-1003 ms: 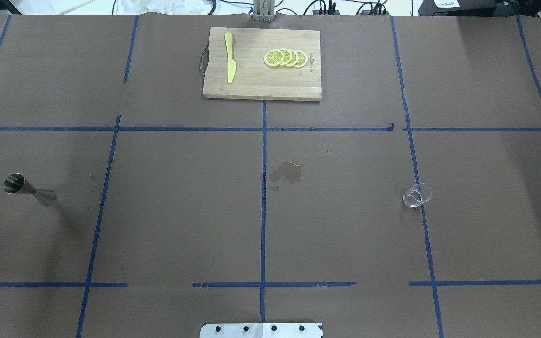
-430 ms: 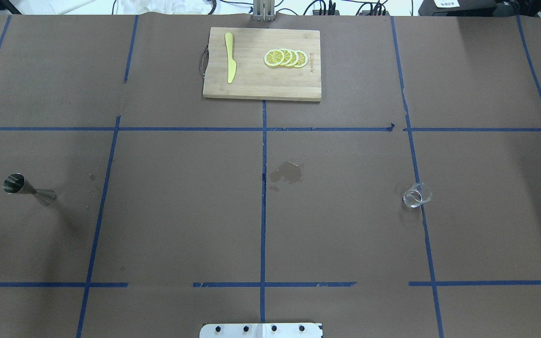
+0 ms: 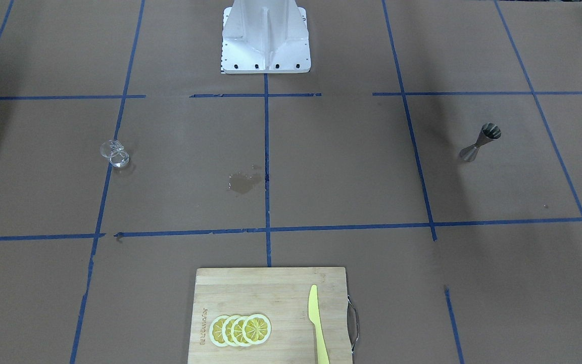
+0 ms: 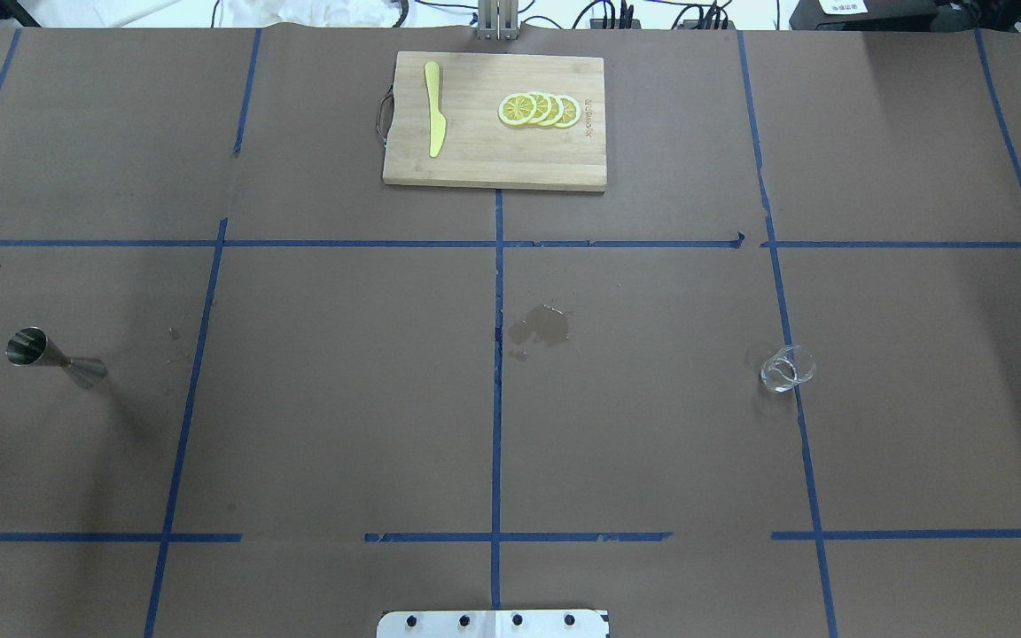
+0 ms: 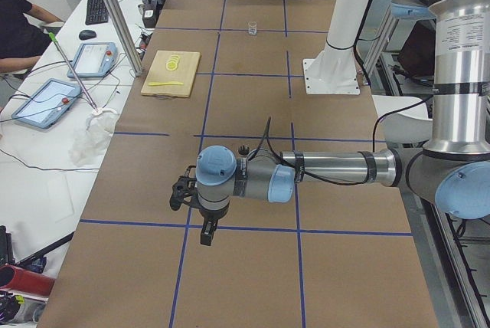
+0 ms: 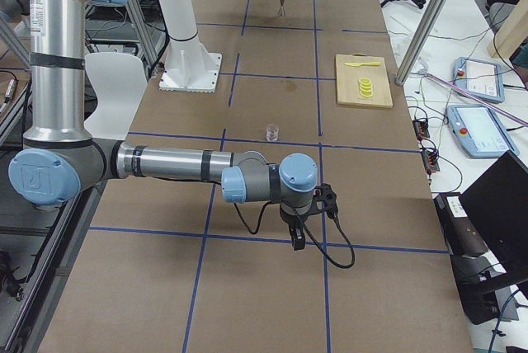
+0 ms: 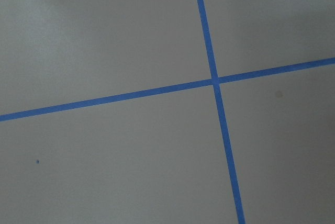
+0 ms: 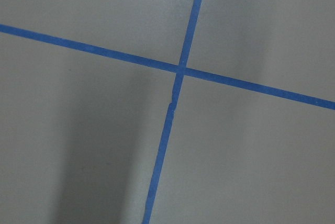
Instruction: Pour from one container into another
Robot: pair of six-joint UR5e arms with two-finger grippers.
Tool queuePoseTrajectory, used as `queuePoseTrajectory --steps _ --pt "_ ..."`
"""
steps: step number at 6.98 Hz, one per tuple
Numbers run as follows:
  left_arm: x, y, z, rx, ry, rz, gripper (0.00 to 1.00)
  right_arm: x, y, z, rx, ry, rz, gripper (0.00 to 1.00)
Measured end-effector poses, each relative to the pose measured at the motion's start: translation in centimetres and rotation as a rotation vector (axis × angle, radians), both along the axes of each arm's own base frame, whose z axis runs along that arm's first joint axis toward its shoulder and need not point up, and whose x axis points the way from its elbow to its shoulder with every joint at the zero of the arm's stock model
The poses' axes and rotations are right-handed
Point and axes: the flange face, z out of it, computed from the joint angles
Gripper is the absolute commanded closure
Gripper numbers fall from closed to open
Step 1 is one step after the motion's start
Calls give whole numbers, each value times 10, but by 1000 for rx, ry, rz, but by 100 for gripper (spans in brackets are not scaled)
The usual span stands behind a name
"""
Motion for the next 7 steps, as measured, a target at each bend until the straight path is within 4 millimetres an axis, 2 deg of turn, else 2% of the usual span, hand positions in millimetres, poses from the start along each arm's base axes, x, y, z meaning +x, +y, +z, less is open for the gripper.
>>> queuePoseTrajectory --steps 5,7 --pt "13 7 -12 -94 29 24 0 -1 1 8 -19 2 0 0" --pt "16 15 -6 -124 37 30 0 -1 2 11 -25 1 0 0"
